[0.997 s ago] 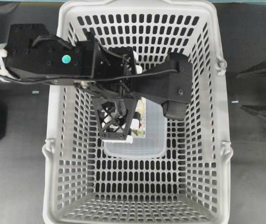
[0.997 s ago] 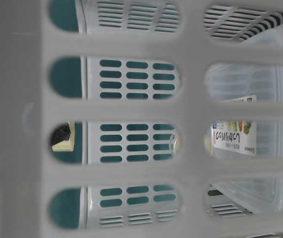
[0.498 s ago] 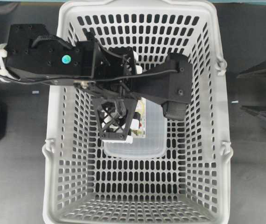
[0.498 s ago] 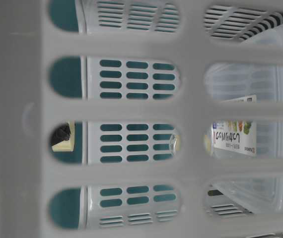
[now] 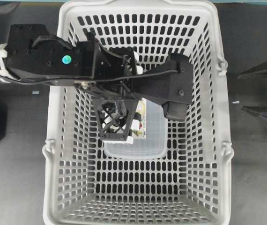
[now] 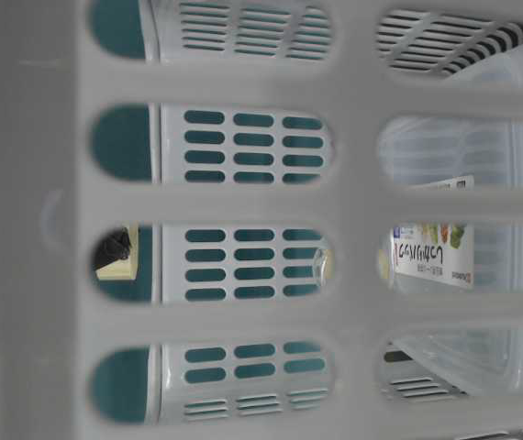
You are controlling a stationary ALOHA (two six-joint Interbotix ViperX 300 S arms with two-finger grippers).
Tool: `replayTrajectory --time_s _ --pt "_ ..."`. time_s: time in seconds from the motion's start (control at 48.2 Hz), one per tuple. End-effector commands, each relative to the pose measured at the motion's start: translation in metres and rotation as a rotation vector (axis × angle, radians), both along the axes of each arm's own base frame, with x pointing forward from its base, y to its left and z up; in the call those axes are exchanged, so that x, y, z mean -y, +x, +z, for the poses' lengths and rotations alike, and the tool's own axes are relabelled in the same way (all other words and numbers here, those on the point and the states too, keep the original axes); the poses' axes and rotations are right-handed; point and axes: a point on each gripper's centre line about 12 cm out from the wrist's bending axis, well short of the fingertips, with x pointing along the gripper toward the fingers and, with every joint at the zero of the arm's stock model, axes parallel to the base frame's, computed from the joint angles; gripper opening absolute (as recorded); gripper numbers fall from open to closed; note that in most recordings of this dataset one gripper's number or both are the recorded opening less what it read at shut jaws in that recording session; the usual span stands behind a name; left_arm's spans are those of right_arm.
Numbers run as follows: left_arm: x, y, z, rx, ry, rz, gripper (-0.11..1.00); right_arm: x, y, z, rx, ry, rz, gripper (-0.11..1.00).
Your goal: Pick up the cellophane tape from the shopping basket with the left arm.
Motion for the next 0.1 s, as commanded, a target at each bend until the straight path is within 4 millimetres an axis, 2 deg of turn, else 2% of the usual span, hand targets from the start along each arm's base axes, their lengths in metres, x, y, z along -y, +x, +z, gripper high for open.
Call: replayTrajectory --time_s 0.0,0.083 --pt "0.001 -0.0022 0.0098 0.028 0.001 -0.004 0.5 0.0 0.0014 0.0054 0.014 0.0 0.0 0.78" --pt "0.0009 -0.0024 0.0087 0.025 0.002 -0.004 0.5 0.0 0.0015 0.006 0.015 0.0 0.0 0.78"
